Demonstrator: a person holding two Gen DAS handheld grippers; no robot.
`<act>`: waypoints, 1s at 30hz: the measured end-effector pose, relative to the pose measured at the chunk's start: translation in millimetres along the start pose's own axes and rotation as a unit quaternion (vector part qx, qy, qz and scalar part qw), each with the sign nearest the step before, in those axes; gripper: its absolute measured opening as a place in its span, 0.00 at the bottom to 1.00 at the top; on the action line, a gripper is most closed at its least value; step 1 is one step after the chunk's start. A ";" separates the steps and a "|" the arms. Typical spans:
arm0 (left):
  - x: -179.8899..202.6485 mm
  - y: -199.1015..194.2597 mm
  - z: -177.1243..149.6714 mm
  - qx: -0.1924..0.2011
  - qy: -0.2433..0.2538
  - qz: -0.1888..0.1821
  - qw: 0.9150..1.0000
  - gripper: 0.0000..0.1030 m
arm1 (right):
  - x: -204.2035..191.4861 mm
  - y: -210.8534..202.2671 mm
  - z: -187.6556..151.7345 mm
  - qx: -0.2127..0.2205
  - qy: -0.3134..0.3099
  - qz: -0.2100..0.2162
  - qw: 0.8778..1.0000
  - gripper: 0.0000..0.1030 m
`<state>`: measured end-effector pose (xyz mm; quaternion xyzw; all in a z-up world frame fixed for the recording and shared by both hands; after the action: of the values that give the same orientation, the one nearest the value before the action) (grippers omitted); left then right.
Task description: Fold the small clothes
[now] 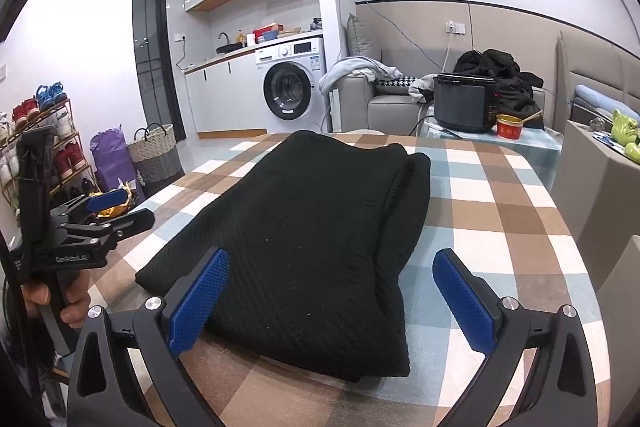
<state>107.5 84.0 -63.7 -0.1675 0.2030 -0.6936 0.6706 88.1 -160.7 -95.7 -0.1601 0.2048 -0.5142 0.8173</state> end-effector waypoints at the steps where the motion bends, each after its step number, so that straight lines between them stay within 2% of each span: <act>1: -0.3 1.8 0.9 -0.001 0.000 0.000 1.000 0.99 | 0.2 -0.9 0.1 0.003 0.000 -0.001 1.000 1.00; 30: 0.5 3.5 0.6 -0.001 0.001 -0.003 1.000 0.99 | 3.3 2.8 -1.5 -0.001 0.004 0.002 1.000 1.00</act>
<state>110.8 83.5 -65.0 -0.1682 0.2038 -0.6953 0.6684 90.8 -162.6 -98.8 -0.1587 0.2092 -0.5134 0.8170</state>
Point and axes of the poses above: each gripper's, at about its wrist camera, not at the fingertips, and y roughly the way its jaws point, x to its right, z to its top, the point moved 5 cm from there along y, roughly the way its jaws point, and after that the axes turned 4 degrees about y, right-handed, at the moved point
